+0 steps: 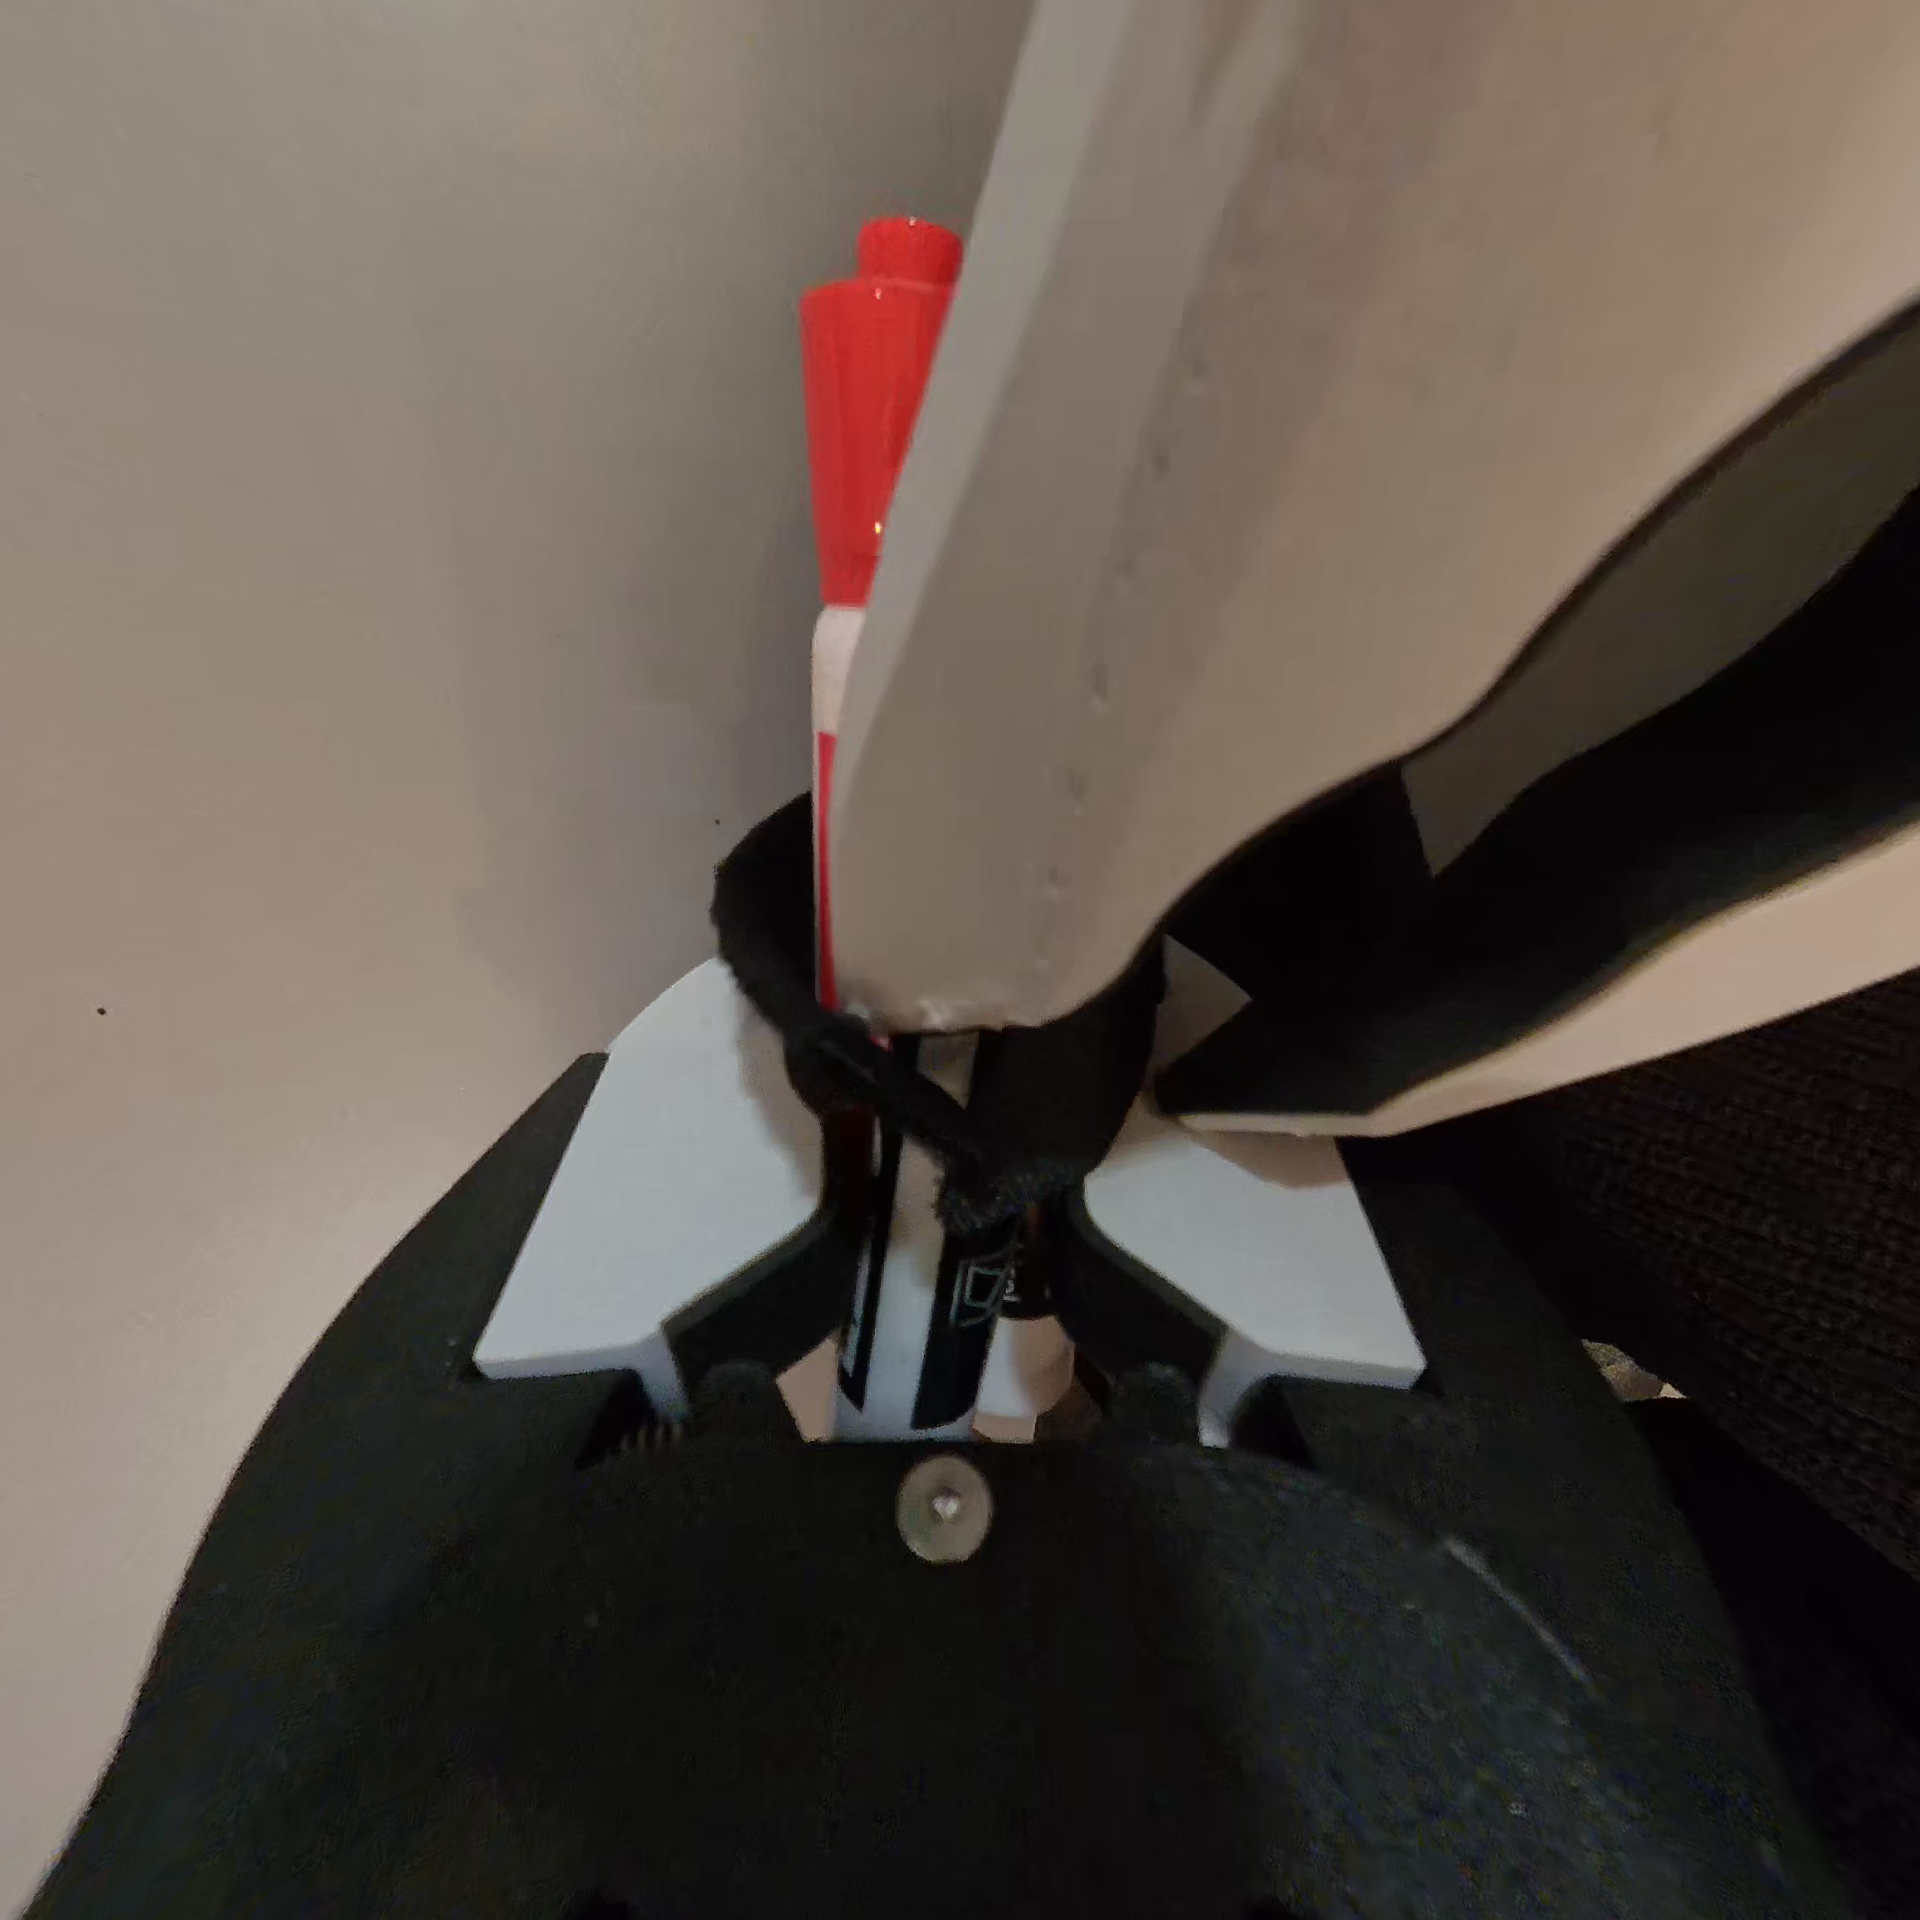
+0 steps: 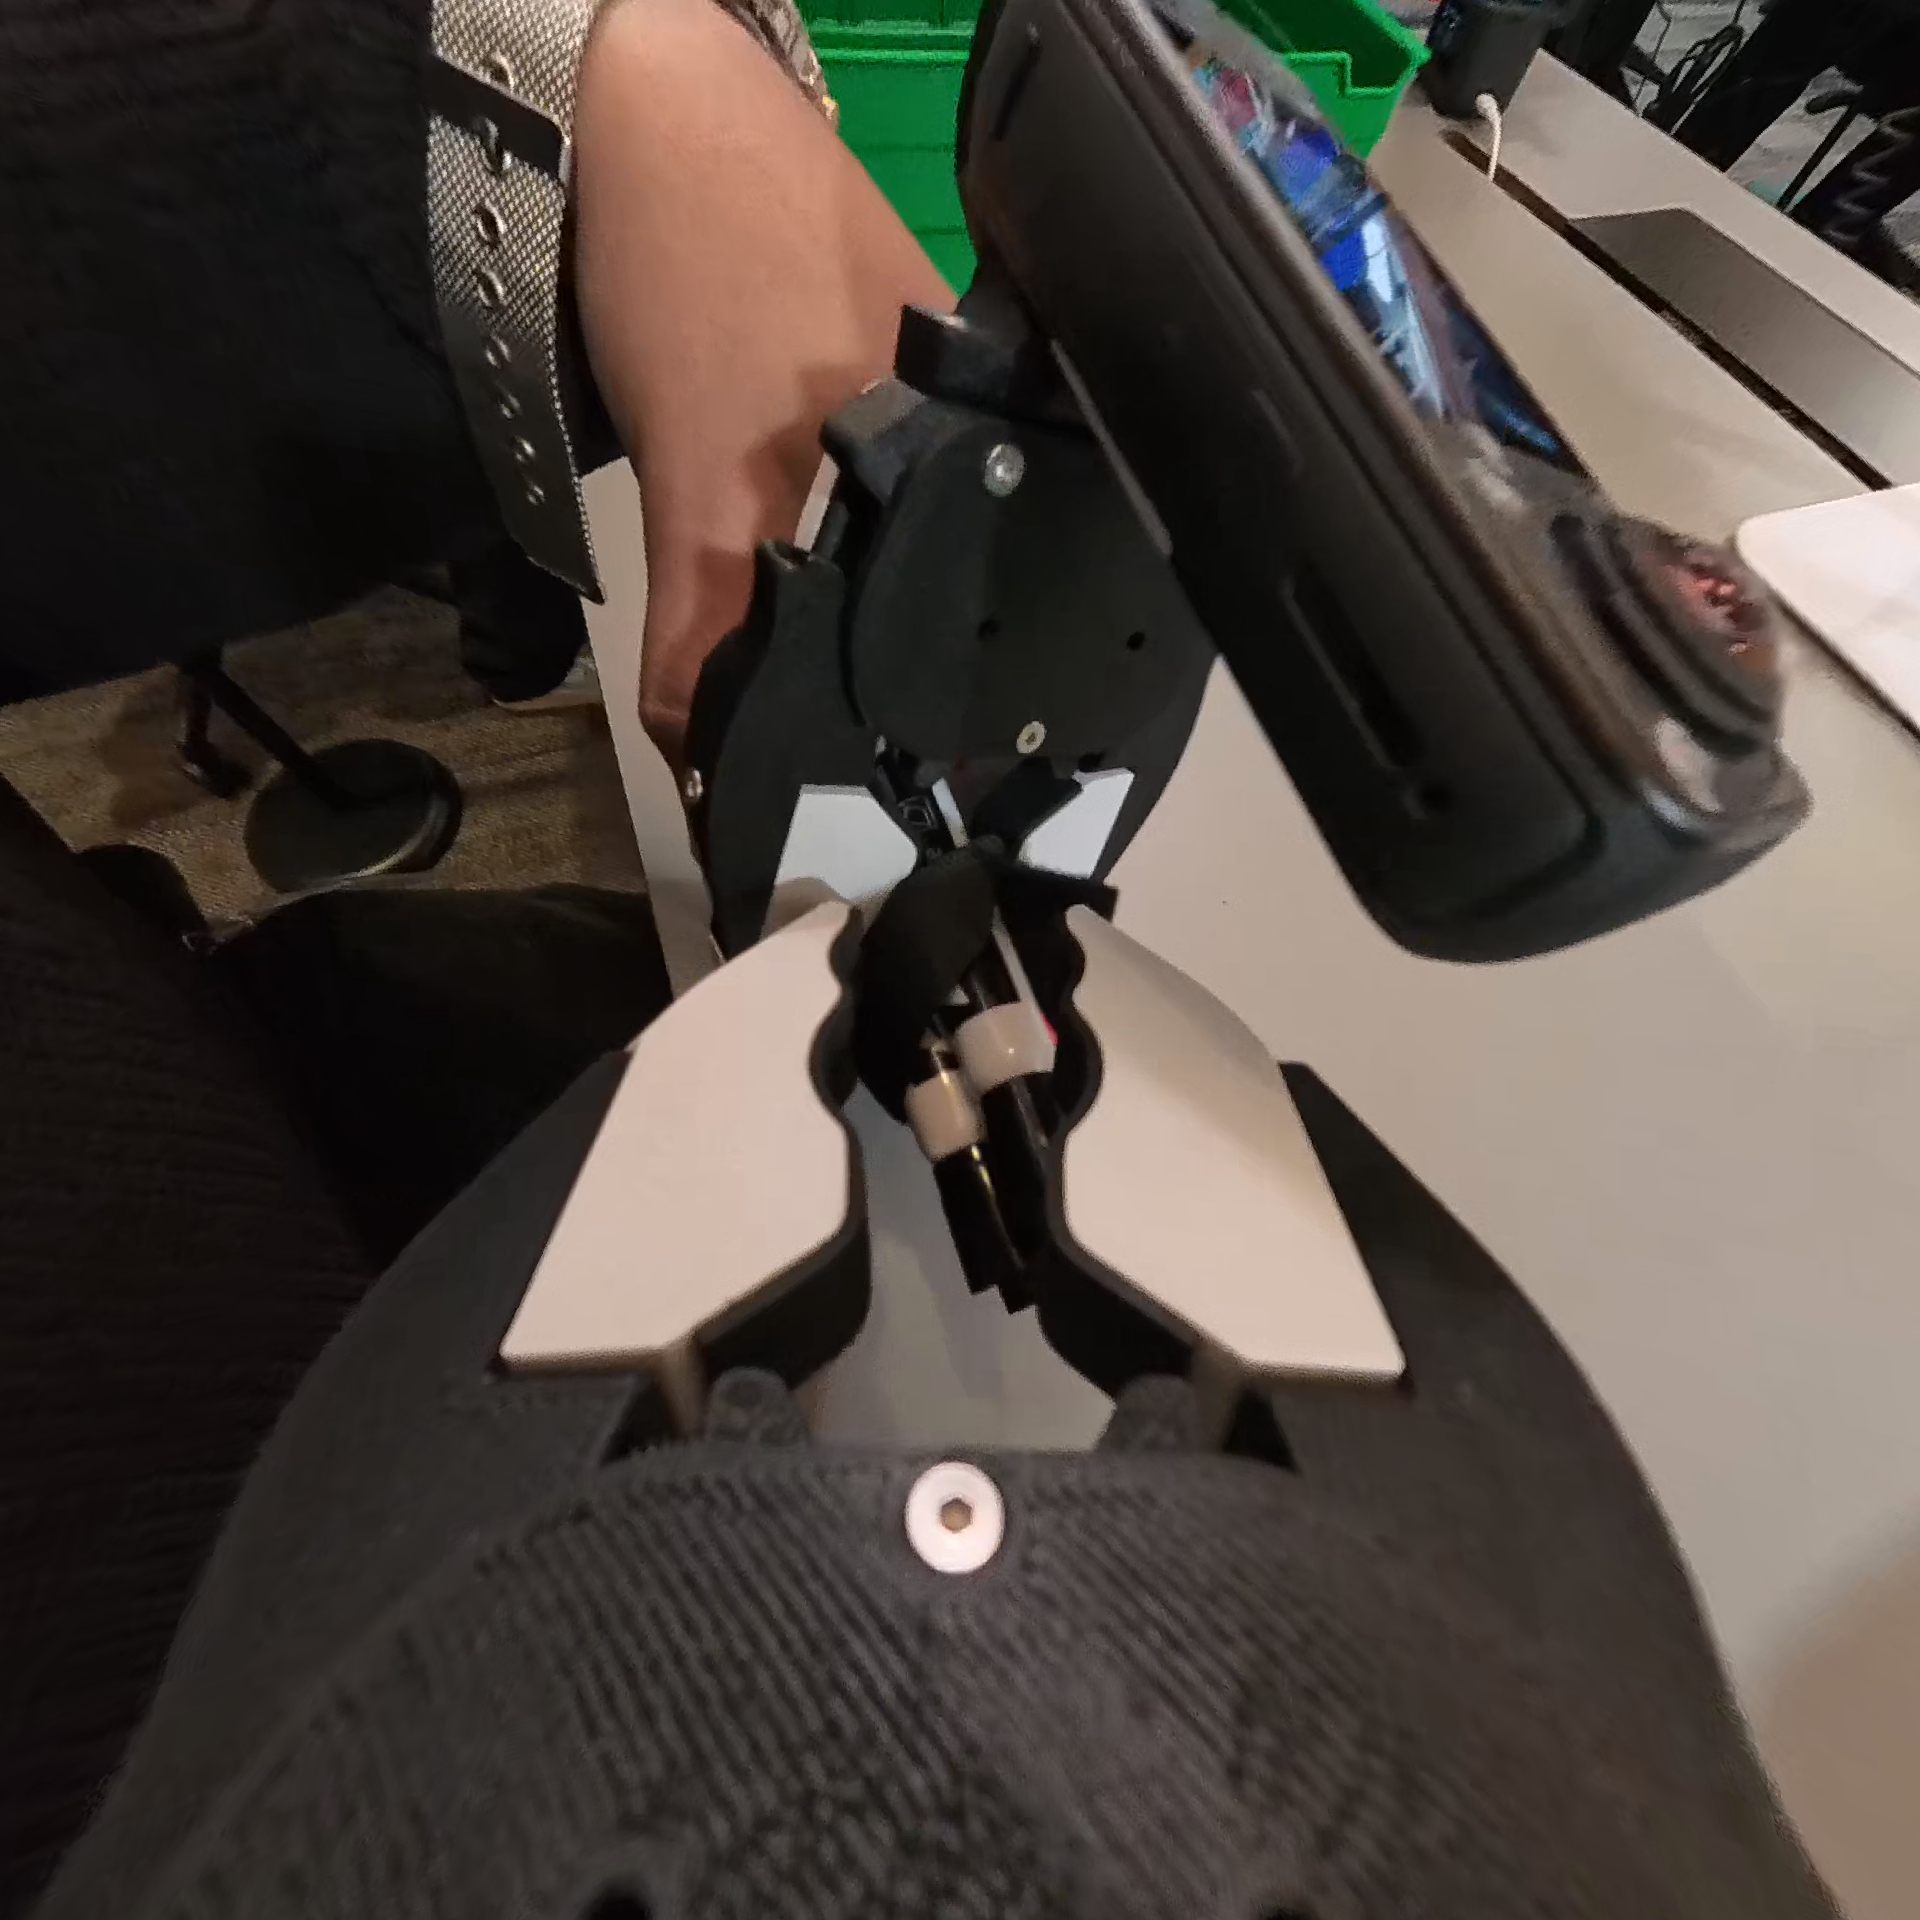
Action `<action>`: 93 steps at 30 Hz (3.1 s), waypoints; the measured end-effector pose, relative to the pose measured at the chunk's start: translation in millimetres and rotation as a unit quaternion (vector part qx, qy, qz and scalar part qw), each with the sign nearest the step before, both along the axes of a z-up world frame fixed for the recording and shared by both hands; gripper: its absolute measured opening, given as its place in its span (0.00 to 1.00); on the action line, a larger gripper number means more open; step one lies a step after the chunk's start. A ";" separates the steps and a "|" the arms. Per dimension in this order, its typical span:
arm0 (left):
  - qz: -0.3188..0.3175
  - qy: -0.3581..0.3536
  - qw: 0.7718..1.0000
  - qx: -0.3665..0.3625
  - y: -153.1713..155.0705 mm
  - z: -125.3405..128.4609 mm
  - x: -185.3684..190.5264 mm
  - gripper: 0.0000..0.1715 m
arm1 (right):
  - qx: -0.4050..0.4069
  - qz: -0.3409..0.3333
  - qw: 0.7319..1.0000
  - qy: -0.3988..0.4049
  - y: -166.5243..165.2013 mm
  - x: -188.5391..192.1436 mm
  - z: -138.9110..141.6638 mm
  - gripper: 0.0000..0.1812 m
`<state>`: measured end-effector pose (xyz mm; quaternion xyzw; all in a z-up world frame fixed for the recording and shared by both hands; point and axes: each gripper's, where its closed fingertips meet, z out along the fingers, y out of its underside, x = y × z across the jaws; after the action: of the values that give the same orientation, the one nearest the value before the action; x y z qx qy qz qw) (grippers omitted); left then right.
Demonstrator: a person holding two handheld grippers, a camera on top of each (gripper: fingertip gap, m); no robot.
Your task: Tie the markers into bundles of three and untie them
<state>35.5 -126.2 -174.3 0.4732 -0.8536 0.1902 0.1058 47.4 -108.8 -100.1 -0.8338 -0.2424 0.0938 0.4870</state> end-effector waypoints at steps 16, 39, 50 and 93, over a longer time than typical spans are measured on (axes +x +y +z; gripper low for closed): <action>-0.002 0.003 1.000 0.003 -0.5 -2.0 -0.6 0.23 | 0.014 0.044 0.999 0.023 -7.1 -0.9 4.9 0.01; 0.020 -0.011 1.000 0.004 12.2 -5.1 4.2 0.25 | 0.112 0.038 0.991 -0.066 -17.0 26.3 19.1 0.01; 0.026 -0.030 0.999 0.012 15.2 -6.0 12.7 0.25 | 0.133 0.031 0.990 0.048 -24.9 41.9 38.4 0.01; -0.025 0.012 1.000 -0.011 21.6 -4.3 37.2 0.25 | 0.148 -0.036 0.988 0.038 16.7 55.6 20.5 0.01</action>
<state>72.7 -104.6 -178.7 0.4524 -0.8618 0.1915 0.1260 103.1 -92.1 -79.6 -0.7567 -0.2047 0.0703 0.6169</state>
